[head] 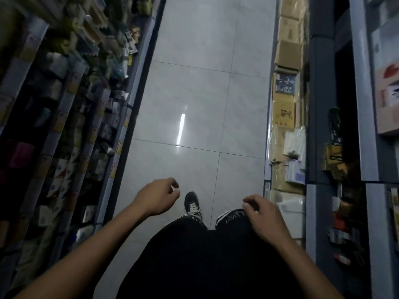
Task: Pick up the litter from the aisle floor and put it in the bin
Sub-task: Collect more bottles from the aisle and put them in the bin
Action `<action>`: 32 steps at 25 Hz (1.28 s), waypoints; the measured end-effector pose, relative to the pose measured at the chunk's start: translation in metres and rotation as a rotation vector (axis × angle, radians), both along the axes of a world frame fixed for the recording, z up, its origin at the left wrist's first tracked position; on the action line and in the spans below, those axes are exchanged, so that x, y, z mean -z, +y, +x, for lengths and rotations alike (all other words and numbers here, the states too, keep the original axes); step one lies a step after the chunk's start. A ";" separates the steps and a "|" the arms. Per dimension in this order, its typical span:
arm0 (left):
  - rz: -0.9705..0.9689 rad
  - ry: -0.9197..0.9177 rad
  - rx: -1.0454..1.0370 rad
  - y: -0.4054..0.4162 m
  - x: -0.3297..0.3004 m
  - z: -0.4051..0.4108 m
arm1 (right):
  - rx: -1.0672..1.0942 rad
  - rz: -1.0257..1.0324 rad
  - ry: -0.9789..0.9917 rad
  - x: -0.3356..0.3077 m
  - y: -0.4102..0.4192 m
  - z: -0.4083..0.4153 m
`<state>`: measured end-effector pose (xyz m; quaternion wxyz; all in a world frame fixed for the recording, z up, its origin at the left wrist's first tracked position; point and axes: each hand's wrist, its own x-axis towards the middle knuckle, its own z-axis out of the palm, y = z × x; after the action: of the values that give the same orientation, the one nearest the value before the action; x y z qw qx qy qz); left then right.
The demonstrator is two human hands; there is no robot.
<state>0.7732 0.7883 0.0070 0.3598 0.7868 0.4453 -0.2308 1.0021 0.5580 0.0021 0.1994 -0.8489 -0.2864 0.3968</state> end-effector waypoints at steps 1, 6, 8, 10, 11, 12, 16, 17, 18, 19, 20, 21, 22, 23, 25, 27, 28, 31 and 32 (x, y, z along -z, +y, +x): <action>0.002 -0.012 0.020 0.019 -0.001 0.019 | 0.026 -0.013 0.001 0.000 0.006 0.010; 0.007 -0.036 0.137 0.107 0.002 0.134 | 0.183 -0.055 0.014 0.006 0.053 0.081; 0.021 -0.043 0.166 0.135 0.004 0.177 | 0.198 -0.052 0.012 0.014 0.081 0.122; 0.032 -0.027 0.169 0.160 0.005 0.217 | 0.185 -0.036 0.001 0.017 0.116 0.170; 0.032 -0.015 0.168 0.171 0.003 0.233 | 0.181 -0.021 -0.002 0.017 0.132 0.192; 0.032 -0.008 0.165 0.182 0.002 0.247 | 0.180 -0.008 0.000 0.016 0.150 0.214; 0.051 -0.004 0.097 0.226 -0.002 0.289 | 0.045 0.023 -0.016 0.014 0.233 0.296; 0.052 0.005 0.068 0.237 -0.003 0.295 | 0.009 0.031 -0.016 0.012 0.256 0.313; 0.050 0.017 0.042 0.249 -0.003 0.299 | -0.020 0.043 -0.023 0.011 0.280 0.328; 0.044 0.027 0.014 0.264 -0.003 0.304 | -0.050 0.053 -0.027 0.011 0.307 0.343; 0.037 0.037 -0.013 0.278 -0.003 0.307 | -0.076 0.059 -0.029 0.010 0.333 0.356; 0.029 0.045 -0.032 0.293 -0.003 0.312 | -0.100 0.065 -0.035 0.010 0.360 0.368; 0.012 0.053 -0.054 0.310 -0.003 0.318 | -0.125 0.065 -0.038 0.010 0.388 0.380; -0.003 0.055 -0.074 0.328 0.000 0.324 | -0.142 0.066 -0.043 0.011 0.413 0.390; -0.012 0.049 -0.090 0.373 0.008 0.340 | -0.157 0.065 -0.059 0.012 0.465 0.407; -0.013 0.052 -0.068 0.428 0.012 0.361 | -0.133 0.046 -0.065 0.012 0.509 0.423; -0.012 0.051 -0.051 0.452 0.011 0.372 | -0.116 0.030 -0.062 0.009 0.524 0.428; -0.002 0.034 -0.001 0.530 0.007 0.413 | -0.068 0.004 -0.068 0.003 0.566 0.445; 0.009 0.025 0.024 0.556 0.004 0.429 | -0.044 0.005 -0.074 0.002 0.580 0.451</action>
<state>1.2021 1.3446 0.0026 0.3477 0.7908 0.4412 -0.2431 1.4527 1.1380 0.0006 0.1822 -0.8561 -0.3130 0.3686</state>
